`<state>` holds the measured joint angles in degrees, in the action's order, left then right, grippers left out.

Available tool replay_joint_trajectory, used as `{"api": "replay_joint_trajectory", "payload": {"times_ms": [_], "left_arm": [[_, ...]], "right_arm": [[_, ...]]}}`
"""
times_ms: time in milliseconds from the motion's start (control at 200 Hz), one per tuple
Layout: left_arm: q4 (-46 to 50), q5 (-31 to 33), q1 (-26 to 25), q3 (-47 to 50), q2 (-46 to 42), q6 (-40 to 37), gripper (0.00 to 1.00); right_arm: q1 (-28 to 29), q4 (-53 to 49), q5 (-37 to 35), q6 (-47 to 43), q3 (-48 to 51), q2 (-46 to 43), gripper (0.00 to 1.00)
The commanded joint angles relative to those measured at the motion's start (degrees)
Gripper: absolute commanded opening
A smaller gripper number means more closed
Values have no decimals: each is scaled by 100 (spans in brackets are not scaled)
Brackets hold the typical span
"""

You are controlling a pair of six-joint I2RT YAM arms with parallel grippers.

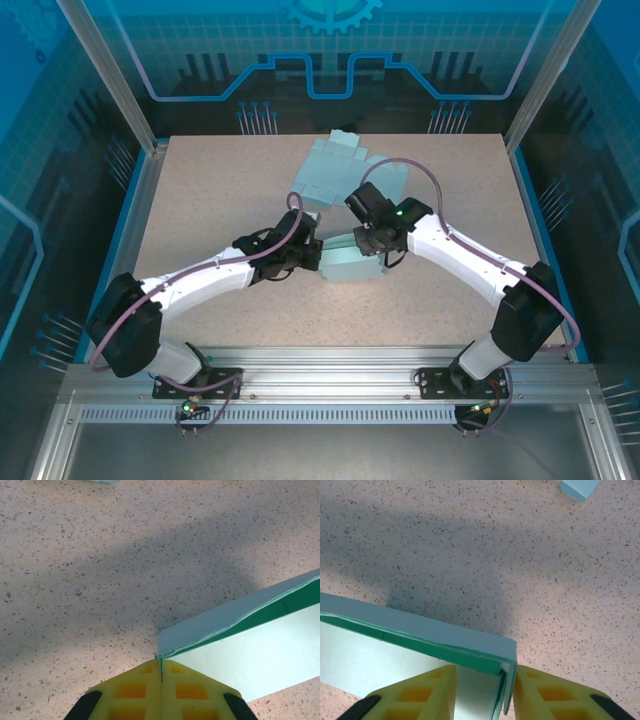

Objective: Fold the paper box

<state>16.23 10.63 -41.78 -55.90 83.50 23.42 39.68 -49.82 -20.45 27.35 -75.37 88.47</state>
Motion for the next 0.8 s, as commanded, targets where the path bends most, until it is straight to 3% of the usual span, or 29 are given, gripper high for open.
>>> {"api": "replay_joint_trajectory", "payload": {"times_ms": [0,335,540,795], "left_arm": [[-89,-325,-123,-250,-28,-233,0],[159,-281,-125,-441,104,-234,0],[167,-376,-124,-592,278,-191,0],[74,-545,-139,-681,446,-127,0]], "right_arm": [[-81,191,95,-9,155,-209,36],[-287,157,-3,53,519,-491,36],[-329,369,270,73,690,-599,21],[-338,459,404,232,674,-313,11]]}}
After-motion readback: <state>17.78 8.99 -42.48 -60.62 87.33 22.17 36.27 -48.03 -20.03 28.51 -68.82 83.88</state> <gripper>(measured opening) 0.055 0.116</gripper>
